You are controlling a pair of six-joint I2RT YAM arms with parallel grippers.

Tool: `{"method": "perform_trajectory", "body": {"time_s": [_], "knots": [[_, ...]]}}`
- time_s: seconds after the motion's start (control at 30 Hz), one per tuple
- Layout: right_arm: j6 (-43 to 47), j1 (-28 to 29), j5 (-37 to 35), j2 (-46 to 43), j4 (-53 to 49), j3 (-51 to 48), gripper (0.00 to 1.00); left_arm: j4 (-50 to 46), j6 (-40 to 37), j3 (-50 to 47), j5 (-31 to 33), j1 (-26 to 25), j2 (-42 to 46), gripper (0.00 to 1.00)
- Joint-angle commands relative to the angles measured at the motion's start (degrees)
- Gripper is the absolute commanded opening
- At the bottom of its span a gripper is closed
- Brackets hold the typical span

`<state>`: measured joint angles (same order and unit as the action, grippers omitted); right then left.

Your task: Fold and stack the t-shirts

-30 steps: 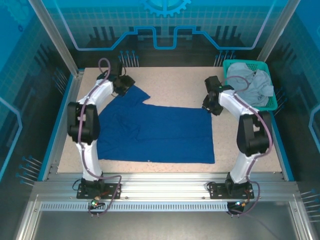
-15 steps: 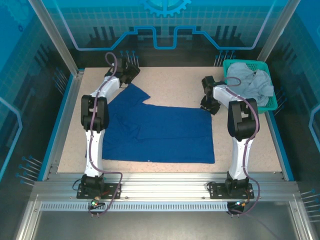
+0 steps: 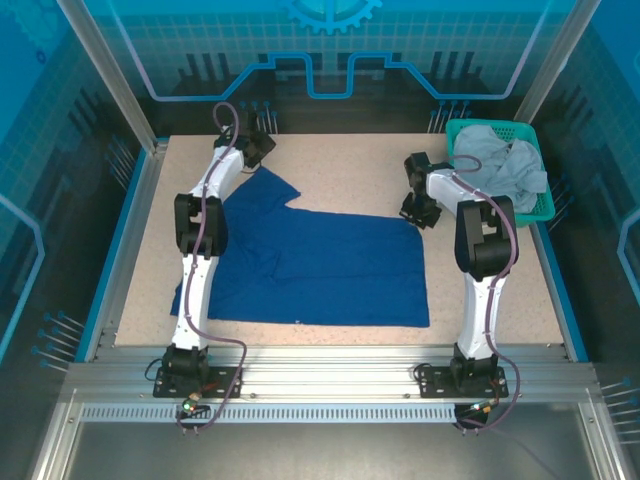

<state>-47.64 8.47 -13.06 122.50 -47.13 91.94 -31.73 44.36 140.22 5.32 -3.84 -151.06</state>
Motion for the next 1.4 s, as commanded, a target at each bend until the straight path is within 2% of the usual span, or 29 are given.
{"method": "perform_trajectory", "body": {"time_s": [0.0, 0.17, 0.37, 0.63, 1.0, 1.23, 1.3, 1.37], "knots": [[0.42, 0.14, 0.22, 0.55, -2.18, 0.44, 0.06, -8.98, -1.30, 2.25, 3.30, 0.58, -1.02, 0.57], [0.70, 0.30, 1.75, 0.77, -1.37, 0.65, 0.00, -10.03, -2.68, 1.17, 3.98, 0.50, -1.04, 0.57], [1.16, 0.70, 2.72, -0.31, -1.12, 0.26, 0.00, -7.31, -4.14, 2.62, 3.26, 0.50, -2.92, 0.56], [1.45, 0.51, 3.44, -0.39, -0.81, -0.79, 0.00, -11.96, -4.71, 5.34, 2.23, -0.34, -5.81, 0.47], [1.20, 0.21, 3.41, -1.03, -0.40, -1.52, 0.00, -16.63, -7.78, 5.44, 2.52, -1.60, -6.64, 0.25], [0.97, 0.22, 3.60, -1.52, 0.11, -1.97, 0.00, -18.71, -8.68, 5.26, 5.09, -2.14, -5.67, 0.08], [1.22, 0.15, 3.66, -1.65, 0.18, -1.84, 0.00, -18.59, -8.59, 5.01, 6.09, -2.13, -4.76, 0.00], [1.54, 0.15, 3.74, -2.03, 0.41, -1.72, 0.00, -17.62, -8.08, 4.19, 7.49, -2.14, -2.91, 0.00]]}}
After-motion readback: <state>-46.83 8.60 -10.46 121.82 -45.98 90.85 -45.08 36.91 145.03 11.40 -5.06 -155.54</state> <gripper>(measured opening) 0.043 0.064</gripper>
